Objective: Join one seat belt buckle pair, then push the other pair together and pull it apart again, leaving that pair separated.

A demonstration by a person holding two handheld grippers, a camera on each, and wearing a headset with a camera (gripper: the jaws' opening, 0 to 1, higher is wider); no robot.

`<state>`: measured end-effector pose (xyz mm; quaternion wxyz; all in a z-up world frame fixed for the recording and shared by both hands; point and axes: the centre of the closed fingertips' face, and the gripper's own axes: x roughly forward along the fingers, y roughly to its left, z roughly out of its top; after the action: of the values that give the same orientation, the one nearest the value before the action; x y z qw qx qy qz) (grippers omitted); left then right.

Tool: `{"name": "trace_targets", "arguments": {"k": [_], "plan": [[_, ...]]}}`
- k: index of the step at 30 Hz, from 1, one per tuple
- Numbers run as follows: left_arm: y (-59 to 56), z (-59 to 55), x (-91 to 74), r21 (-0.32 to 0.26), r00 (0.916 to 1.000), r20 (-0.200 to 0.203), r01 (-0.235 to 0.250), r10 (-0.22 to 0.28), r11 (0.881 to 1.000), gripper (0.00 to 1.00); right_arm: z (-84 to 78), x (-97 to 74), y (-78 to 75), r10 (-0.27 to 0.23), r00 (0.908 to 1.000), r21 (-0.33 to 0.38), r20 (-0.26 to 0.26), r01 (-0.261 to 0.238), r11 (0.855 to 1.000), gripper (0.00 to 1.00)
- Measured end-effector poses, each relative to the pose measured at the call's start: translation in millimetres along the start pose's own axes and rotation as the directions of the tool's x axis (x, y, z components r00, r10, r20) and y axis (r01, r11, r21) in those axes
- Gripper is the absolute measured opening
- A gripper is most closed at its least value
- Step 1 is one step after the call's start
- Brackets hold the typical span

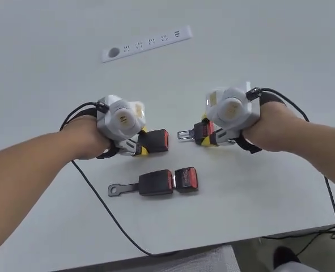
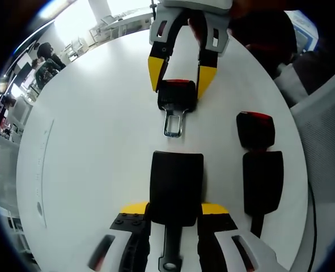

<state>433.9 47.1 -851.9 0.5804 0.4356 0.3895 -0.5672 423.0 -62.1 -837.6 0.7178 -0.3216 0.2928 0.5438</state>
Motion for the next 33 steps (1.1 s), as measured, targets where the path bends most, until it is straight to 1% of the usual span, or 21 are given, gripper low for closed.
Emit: {"name": "trace_targets", "arguments": {"k": [7, 14, 17, 21, 23, 24, 27, 28, 31, 33], "plan": [[-1.0, 0.5, -0.5, -0.011, 1.0, 0.0, 0.001, -0.001, 1.0, 0.32, 8.1, 6.6, 3.6, 0.003, 0.9997, 0.004, 0.023, -0.003, 1.0, 0.31], [-0.4, -0.3, 0.0, -0.016, 1.0, -0.004, 0.0, 0.0, 1.0, 0.32, 15.2, 11.2, 7.0, -0.014, 0.9997, -0.018, 0.02, 0.015, 1.0, 0.31], [-0.4, -0.7, 0.0, -0.03, 1.0, -0.005, -0.004, 0.004, 1.0, 0.32, 17.1, 14.7, 4.1, -0.024, 0.9996, -0.031, 0.017, 0.025, 0.999, 0.31], [-0.9, -0.6, -0.2, -0.028, 1.0, -0.004, -0.007, 0.006, 1.0, 0.32, 21.7, 18.6, 3.8, -0.025, 0.9993, -0.038, 0.027, 0.026, 0.999, 0.3], [-1.2, -0.4, -0.2, -0.016, 1.0, -0.004, -0.005, 0.005, 1.0, 0.32, 24.4, 20.9, 4.3, -0.018, 0.9991, -0.029, 0.038, 0.02, 0.999, 0.3], [-1.1, -0.5, -0.2, -0.015, 1.0, -0.005, -0.005, 0.005, 1.0, 0.32, 23.3, 21.6, 3.0, -0.016, 0.9994, -0.03, 0.032, 0.017, 0.999, 0.3], [-1.3, -0.3, 0.0, -0.01, 1.0, -0.005, -0.004, 0.004, 1.0, 0.32, 22.2, 22.0, 1.8, 0.004, 0.9988, -0.012, 0.048, -0.004, 1.0, 0.3], [-1.4, -0.2, 0.1, -0.005, 1.0, -0.006, -0.002, 0.002, 1.0, 0.31, 22.3, 21.7, 3.6, 0.009, 0.9987, -0.013, 0.049, -0.009, 1.0, 0.29], [-1.9, 0.5, 0.4, 0.013, 0.9999, -0.013, 0.002, -0.002, 1.0, 0.31, 24.4, 24.0, 2.6, 0.023, 0.9985, -0.01, 0.049, -0.023, 1.0, 0.29], [-1.9, 0.5, 0.6, 0.009, 0.9999, -0.011, 0.003, -0.003, 1.0, 0.31, 26.3, 25.7, 3.6, 0.03, 0.9986, -0.015, 0.045, -0.029, 0.999, 0.28]]}}
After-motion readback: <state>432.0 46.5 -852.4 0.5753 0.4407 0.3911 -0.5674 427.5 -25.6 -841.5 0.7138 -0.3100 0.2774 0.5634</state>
